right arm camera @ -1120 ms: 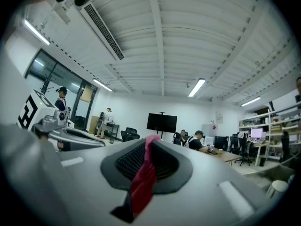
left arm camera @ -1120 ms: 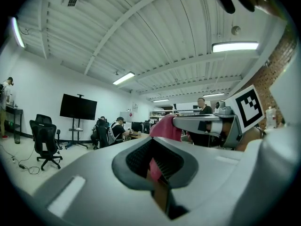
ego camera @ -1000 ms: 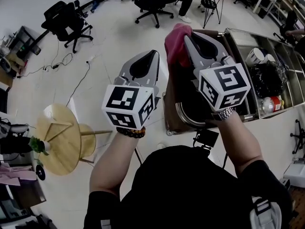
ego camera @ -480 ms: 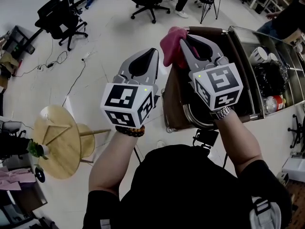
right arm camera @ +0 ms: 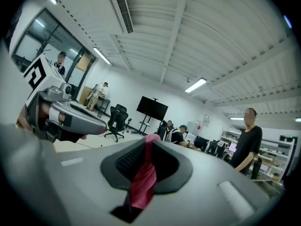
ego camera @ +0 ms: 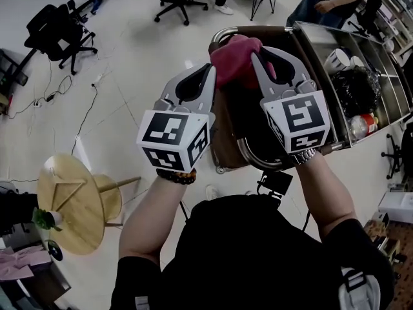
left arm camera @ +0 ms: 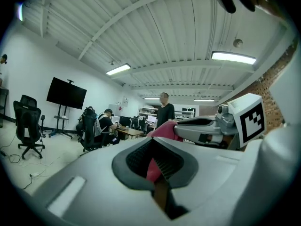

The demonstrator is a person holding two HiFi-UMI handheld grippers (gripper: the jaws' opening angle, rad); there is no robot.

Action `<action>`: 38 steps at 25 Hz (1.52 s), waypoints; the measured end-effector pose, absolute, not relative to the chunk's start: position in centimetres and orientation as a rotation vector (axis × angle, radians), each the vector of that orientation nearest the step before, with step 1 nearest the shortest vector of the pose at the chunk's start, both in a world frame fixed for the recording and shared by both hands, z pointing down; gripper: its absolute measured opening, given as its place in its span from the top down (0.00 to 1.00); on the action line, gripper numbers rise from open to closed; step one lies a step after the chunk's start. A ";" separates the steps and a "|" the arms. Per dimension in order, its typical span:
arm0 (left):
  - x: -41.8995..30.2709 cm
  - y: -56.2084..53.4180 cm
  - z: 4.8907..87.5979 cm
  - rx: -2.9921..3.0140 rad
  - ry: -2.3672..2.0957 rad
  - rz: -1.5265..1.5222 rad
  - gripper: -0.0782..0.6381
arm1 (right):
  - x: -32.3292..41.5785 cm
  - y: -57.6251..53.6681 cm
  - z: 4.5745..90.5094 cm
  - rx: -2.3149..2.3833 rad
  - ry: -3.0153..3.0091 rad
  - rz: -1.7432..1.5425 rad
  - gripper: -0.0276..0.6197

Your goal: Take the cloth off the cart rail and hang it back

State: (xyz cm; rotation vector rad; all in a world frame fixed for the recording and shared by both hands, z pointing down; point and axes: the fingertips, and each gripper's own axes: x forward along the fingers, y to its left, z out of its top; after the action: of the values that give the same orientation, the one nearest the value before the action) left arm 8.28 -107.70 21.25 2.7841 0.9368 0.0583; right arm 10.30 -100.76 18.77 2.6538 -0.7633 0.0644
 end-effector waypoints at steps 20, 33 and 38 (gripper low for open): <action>7.6 -108.5 23.9 2.791 0.869 0.105 0.89 | 8.8 -104.5 26.8 2.635 -1.081 0.381 0.74; 2.9 -104.1 21.2 2.847 0.869 0.057 0.89 | 3.2 -100.7 21.4 2.689 -1.139 0.201 0.85; -0.8 -100.7 20.1 2.879 0.829 0.018 0.89 | -0.8 -97.1 19.2 2.704 -1.183 0.097 0.92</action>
State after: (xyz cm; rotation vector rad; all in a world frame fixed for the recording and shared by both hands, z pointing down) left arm -0.76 -100.73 20.09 2.8785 0.8288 0.0180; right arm -0.81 -97.07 19.21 2.7042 -1.1828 0.0971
